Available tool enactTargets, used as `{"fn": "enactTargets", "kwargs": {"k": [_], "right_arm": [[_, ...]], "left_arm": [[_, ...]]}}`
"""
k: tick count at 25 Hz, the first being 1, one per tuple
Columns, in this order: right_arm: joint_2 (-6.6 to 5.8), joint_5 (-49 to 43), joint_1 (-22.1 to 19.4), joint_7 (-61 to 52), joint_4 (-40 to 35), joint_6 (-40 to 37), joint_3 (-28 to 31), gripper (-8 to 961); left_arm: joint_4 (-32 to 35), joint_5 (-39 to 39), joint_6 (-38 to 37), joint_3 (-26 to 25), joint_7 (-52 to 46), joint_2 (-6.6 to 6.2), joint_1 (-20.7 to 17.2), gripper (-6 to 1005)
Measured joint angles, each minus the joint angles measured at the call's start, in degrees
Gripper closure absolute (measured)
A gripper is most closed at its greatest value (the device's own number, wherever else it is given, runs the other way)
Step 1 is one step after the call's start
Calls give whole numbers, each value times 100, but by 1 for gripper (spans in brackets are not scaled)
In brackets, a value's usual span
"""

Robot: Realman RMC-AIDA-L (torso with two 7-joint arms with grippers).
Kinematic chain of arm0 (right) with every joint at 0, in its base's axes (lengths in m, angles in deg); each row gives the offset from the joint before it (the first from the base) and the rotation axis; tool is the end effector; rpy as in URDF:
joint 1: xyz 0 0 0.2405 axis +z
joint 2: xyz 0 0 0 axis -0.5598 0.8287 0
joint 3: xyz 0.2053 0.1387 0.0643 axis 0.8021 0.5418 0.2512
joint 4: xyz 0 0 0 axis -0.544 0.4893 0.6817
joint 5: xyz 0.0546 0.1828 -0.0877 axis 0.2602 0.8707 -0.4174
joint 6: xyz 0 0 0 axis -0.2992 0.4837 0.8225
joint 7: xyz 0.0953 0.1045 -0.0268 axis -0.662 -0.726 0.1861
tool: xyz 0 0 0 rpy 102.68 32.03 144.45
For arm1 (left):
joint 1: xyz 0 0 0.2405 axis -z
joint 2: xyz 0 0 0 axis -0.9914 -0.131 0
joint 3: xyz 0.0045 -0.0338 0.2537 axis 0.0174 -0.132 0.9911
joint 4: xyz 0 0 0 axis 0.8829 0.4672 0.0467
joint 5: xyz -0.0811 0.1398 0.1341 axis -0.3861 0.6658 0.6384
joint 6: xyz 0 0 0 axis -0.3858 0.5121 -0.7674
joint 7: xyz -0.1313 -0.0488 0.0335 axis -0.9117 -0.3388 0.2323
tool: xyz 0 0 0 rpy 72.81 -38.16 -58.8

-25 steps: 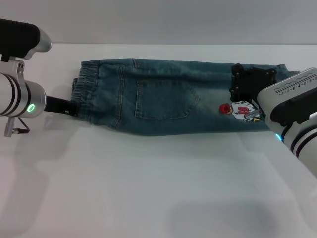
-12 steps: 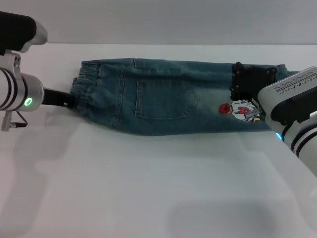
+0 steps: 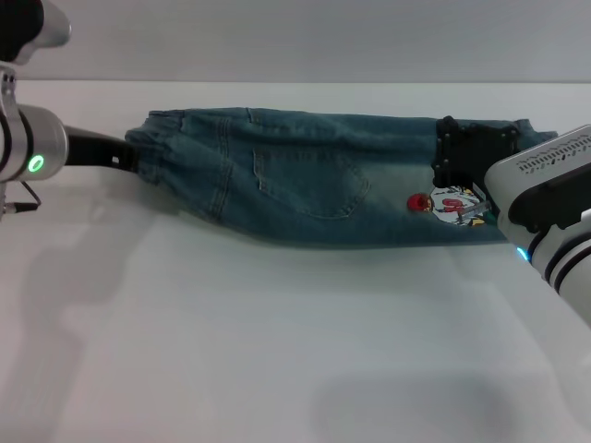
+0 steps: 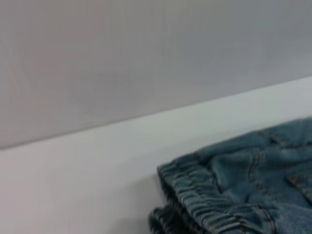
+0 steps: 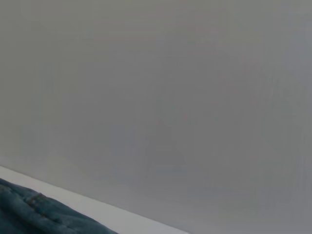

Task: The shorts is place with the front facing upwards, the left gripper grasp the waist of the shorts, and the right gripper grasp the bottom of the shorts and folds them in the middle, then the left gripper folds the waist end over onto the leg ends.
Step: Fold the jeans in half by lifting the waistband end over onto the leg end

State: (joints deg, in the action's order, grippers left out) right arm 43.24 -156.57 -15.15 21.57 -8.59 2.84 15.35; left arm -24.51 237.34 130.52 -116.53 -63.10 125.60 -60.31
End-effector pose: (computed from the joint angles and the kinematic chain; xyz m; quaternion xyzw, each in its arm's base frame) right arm 0.2471 0.3604 -0.0708 -0.8005 0.2028 0.1742 0.5364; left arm -0.2177 0.3859 0.0318 -0.8154 -0.4024 0.0195 0.4156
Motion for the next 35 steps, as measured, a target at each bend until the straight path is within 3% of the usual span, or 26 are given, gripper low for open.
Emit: {"fn": "enactTargets", "kwargs": {"k": [9, 15, 21, 35], "right_arm": [[14, 15, 165, -113, -54, 159, 32, 954], [35, 16, 677, -580, -505, 242, -82, 953], [42, 15, 1111, -1091, -866, 357, -297, 953], [62, 14, 1459, -1752, -887, 507, -1142, 953]], "left_arm": [[-1020, -111, 285, -16, -10, -6, -227, 969], [-1594, -266, 490, -23, -3, -7, -326, 969], [-1925, -271, 618, -22, -29, -8, -360, 969], [-2524, -364, 884, -2, -50, -6, -322, 968]]}}
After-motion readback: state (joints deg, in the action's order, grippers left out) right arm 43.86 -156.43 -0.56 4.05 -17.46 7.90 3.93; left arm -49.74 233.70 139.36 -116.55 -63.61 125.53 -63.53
